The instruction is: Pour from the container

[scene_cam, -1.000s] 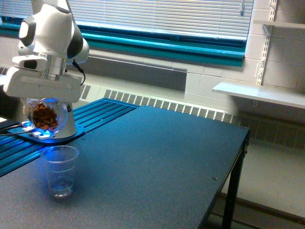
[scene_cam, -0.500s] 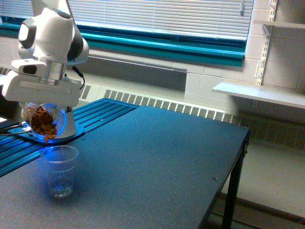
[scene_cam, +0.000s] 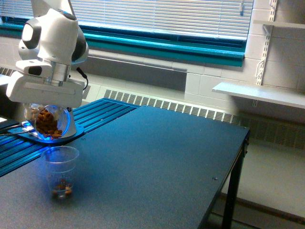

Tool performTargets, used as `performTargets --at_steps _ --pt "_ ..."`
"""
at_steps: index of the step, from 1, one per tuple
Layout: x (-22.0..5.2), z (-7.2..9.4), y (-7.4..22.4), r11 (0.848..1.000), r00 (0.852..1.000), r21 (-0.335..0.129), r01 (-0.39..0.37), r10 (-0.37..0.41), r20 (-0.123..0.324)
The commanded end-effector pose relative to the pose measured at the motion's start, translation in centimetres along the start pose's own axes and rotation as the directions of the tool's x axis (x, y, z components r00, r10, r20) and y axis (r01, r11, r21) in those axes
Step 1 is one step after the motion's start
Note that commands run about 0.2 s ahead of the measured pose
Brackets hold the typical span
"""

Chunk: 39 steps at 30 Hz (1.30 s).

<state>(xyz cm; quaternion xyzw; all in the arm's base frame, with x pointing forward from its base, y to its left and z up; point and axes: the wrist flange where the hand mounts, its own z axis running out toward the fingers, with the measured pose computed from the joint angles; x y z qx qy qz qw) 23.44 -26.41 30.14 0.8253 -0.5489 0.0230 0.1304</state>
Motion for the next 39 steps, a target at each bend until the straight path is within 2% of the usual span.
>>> performTargets --at_steps 1,39 --pt "0.14 -0.11 -0.38 1.000 1.000 -0.012 0.001 -0.001 -0.005" --pt "0.23 0.02 -0.49 0.998 1.000 -0.052 0.026 -0.025 0.012"
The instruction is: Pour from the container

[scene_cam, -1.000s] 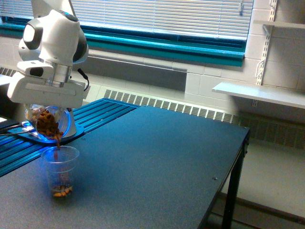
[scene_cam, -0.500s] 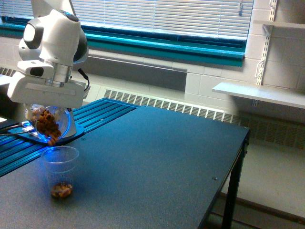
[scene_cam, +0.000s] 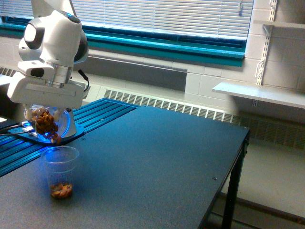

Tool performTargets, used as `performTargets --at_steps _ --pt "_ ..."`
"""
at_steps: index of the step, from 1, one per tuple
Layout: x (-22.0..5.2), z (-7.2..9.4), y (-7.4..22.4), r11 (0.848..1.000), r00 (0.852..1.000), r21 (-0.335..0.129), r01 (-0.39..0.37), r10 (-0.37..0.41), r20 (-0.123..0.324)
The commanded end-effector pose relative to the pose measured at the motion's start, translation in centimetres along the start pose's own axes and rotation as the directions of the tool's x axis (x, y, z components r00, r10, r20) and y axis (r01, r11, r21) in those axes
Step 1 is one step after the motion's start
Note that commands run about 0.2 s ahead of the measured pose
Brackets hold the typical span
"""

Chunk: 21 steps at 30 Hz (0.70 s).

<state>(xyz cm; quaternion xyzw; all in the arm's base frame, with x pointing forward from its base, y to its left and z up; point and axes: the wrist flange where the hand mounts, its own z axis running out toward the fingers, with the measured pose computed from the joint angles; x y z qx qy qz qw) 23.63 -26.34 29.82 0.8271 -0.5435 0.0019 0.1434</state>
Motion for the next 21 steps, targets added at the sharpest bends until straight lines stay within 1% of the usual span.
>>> performTargets --at_steps 1,10,17,21 --pt "0.29 -0.27 -0.25 1.000 1.000 -0.009 0.009 -0.009 -0.008" --pt "0.12 -0.19 -0.42 1.000 1.000 -0.019 0.022 -0.022 -0.001" --pt "0.24 -0.49 -0.70 0.999 1.000 -0.019 0.030 -0.030 -0.002" --pt "0.36 -0.54 -0.70 0.999 0.999 -0.030 0.035 -0.036 -0.002"
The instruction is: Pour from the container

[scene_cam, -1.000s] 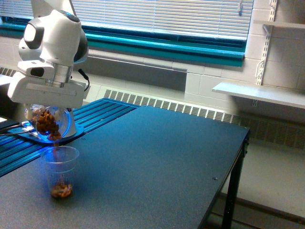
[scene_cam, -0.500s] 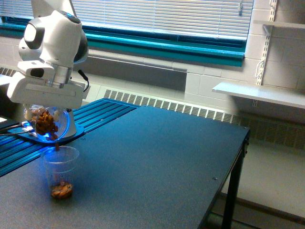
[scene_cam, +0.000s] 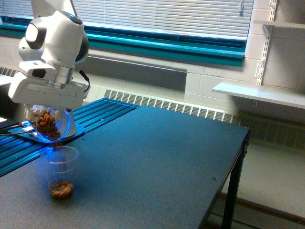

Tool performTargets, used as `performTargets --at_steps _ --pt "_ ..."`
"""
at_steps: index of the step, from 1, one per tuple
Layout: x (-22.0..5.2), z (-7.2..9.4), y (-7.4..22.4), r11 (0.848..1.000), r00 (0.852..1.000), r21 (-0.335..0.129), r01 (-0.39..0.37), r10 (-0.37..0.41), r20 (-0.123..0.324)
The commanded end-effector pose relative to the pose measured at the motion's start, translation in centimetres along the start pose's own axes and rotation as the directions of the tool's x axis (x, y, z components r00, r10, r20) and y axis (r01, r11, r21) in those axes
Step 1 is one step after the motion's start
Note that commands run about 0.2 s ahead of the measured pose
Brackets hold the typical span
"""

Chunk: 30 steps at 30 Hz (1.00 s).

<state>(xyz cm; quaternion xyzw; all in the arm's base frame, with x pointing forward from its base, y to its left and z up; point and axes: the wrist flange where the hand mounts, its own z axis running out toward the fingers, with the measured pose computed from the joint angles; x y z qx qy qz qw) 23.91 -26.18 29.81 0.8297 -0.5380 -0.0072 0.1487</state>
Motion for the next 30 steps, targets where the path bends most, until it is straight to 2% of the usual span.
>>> performTargets --at_steps 1,19,30 --pt "0.41 -0.50 -0.38 1.000 1.000 -0.015 0.022 -0.022 -0.011" --pt "0.76 -0.25 -0.38 0.998 0.999 -0.057 0.032 -0.033 -0.009" --pt "1.07 -0.50 -0.65 0.997 0.999 -0.061 0.038 -0.039 -0.013"
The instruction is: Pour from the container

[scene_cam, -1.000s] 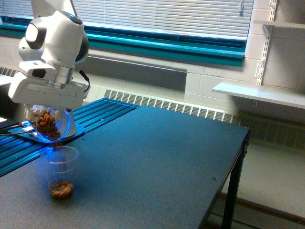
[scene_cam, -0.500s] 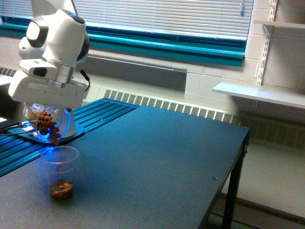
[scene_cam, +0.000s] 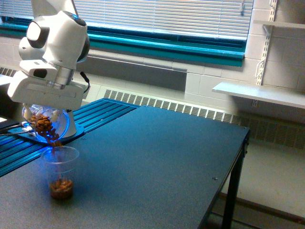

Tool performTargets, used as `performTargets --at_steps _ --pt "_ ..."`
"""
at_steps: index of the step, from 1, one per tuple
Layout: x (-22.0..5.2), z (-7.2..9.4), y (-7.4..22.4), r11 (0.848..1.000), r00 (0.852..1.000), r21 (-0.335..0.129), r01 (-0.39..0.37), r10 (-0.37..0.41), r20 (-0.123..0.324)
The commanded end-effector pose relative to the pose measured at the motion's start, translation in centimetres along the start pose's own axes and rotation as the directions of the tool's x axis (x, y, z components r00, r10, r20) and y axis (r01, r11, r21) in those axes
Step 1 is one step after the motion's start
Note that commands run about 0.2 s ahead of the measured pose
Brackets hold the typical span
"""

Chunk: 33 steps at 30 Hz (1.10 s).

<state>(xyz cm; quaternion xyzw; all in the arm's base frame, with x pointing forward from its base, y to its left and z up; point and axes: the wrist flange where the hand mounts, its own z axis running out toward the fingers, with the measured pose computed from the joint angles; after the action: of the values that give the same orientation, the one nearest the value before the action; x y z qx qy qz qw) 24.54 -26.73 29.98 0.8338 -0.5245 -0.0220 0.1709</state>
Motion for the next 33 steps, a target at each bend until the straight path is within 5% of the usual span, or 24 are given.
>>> performTargets --at_steps 1,33 --pt "0.28 -0.37 -0.32 1.000 1.000 -0.012 0.009 -0.009 -0.010" --pt "0.36 -0.91 -0.35 0.998 0.999 -0.045 0.038 -0.038 -0.003"
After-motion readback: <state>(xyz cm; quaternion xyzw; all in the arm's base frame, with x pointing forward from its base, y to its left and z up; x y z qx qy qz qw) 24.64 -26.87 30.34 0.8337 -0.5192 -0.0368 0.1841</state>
